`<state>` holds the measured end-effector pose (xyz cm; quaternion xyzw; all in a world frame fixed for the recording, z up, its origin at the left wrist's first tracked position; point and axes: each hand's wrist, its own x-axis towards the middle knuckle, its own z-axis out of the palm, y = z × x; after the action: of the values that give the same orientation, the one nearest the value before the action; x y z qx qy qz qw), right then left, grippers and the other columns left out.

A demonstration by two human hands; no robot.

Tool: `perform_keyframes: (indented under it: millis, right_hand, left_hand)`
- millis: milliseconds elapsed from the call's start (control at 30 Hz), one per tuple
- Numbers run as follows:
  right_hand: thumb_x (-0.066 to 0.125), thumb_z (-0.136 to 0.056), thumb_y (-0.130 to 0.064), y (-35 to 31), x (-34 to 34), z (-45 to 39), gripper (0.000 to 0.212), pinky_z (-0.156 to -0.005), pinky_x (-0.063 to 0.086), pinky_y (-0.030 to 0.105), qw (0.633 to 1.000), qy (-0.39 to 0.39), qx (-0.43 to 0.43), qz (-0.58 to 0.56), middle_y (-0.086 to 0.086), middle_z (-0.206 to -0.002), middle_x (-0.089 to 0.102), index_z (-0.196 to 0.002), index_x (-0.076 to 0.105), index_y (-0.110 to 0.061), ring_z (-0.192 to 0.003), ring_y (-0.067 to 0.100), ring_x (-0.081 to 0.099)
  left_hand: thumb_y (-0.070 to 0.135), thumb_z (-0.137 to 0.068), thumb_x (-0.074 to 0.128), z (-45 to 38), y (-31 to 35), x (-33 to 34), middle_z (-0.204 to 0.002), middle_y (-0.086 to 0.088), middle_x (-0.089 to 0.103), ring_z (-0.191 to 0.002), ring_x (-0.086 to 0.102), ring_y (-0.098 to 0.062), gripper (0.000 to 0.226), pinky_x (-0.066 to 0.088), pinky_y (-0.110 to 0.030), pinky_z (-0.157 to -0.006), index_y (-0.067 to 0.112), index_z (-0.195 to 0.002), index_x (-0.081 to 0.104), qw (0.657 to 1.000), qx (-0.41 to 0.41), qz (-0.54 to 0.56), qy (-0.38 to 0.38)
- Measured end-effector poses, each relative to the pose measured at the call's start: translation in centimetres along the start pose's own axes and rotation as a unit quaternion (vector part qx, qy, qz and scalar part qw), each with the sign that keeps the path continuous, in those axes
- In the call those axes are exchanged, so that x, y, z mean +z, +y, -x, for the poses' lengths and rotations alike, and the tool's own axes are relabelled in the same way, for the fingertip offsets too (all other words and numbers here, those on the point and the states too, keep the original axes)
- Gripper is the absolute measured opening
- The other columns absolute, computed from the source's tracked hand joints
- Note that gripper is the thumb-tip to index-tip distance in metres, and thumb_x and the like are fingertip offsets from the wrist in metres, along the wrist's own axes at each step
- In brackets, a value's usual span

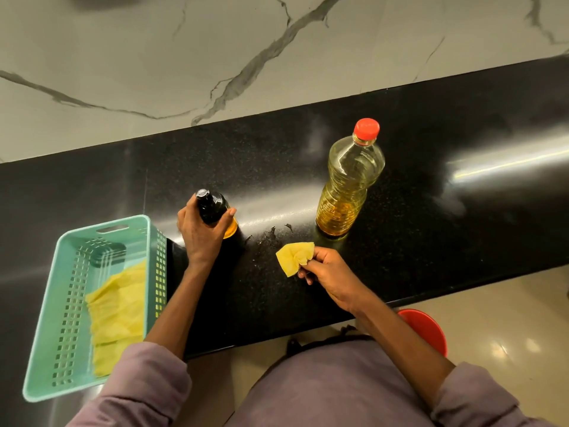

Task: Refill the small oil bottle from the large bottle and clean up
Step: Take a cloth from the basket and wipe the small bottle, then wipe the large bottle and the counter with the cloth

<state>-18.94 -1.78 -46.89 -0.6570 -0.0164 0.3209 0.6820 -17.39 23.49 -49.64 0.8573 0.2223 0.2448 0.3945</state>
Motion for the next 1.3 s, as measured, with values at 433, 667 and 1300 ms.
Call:
perform_keyframes:
  millis: [433, 667, 1300]
  right_hand:
    - [0.057, -0.090, -0.001, -2.5, -2.1, 3.0, 0.024, -0.076, 0.049, 0.016, 0.978, 0.008, -0.163, 0.130, -0.006, -0.098, 0.069, -0.105, 0.065, -0.018, -0.091, 0.003, 0.064]
    - [0.053, -0.090, -0.011, -4.2, -3.3, 4.1, 0.038, -0.099, 0.041, 0.017, 0.889, 0.040, -0.320, 0.324, -0.001, -0.120, 0.057, -0.128, 0.056, -0.011, -0.112, 0.004, 0.052]
    - [0.064, -0.087, -0.010, -17.8, -9.7, 1.5, 0.026, -0.090, 0.047, 0.019, 0.778, 0.235, -0.471, 0.342, 0.005, -0.109, 0.068, -0.113, 0.066, -0.008, -0.101, 0.016, 0.061]
  left_hand:
    - [0.036, -0.089, 0.061, 15.2, 11.0, 0.3, -0.115, 0.005, 0.063, -0.096, 0.063, -0.003, 0.031, 0.052, -0.020, -0.083, 0.040, -0.120, 0.057, 0.966, -0.089, 0.146, -0.194]
    - [0.021, -0.093, 0.055, 14.7, 17.1, 0.7, -0.098, -0.004, 0.074, -0.096, 0.069, -0.018, 0.023, 0.057, -0.032, -0.079, 0.018, -0.111, 0.069, 0.913, -0.197, 0.318, -0.165]
    - [0.053, -0.081, 0.057, 4.0, 25.0, 5.7, -0.120, -0.003, 0.059, -0.109, 0.054, -0.018, 0.067, 0.050, -0.038, -0.089, 0.018, -0.137, 0.049, 0.986, 0.146, 0.029, -0.072]
